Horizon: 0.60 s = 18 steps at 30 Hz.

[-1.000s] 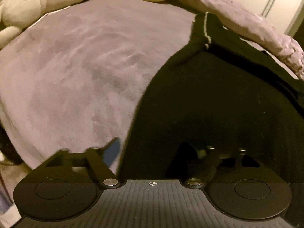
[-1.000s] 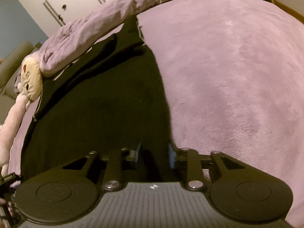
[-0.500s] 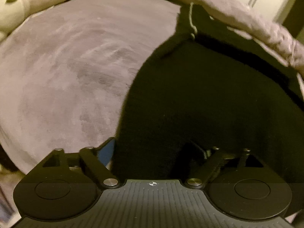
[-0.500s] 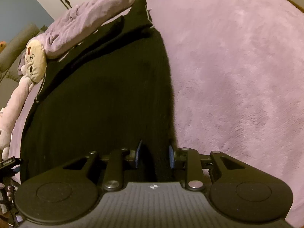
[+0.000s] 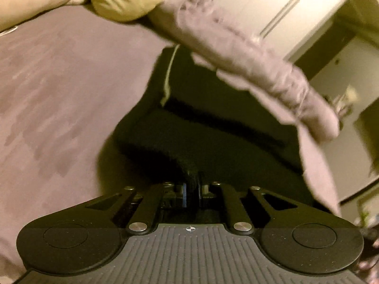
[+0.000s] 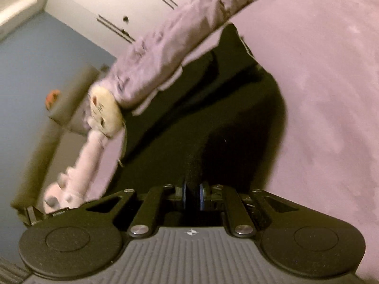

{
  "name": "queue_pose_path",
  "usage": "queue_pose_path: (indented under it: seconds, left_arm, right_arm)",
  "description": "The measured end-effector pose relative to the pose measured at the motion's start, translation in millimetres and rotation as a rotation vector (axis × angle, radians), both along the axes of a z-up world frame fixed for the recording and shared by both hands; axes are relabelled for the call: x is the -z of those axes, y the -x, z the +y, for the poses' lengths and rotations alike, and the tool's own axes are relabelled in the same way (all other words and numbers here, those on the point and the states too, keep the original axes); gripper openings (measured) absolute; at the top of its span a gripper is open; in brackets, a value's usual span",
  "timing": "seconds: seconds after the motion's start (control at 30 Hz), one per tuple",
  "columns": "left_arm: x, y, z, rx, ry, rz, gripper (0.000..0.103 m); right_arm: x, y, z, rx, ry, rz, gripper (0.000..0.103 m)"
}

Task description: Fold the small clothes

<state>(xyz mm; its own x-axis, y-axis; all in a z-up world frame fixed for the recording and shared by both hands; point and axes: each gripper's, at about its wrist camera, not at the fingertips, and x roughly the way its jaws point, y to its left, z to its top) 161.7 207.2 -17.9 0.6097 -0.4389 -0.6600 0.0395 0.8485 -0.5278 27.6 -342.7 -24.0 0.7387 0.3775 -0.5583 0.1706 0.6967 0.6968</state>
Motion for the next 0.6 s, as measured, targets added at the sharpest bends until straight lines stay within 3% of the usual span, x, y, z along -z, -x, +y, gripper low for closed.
queue_pose_path:
  seconds: [0.23, 0.47, 0.6]
  left_arm:
    - [-15, -51, -2, -0.065, 0.033, -0.042, 0.010]
    - [16, -109, 12, -0.221, 0.151, 0.080, 0.010]
    - [30, -127, 6, -0.221, 0.130, 0.122, 0.010]
  right_arm:
    - [-19, -43, -26, 0.140, -0.042, -0.084, 0.009]
    - [-9, -88, -61, 0.336, -0.087, -0.090, 0.008]
    - [-7, -115, -56, 0.304, 0.063, -0.047, 0.012]
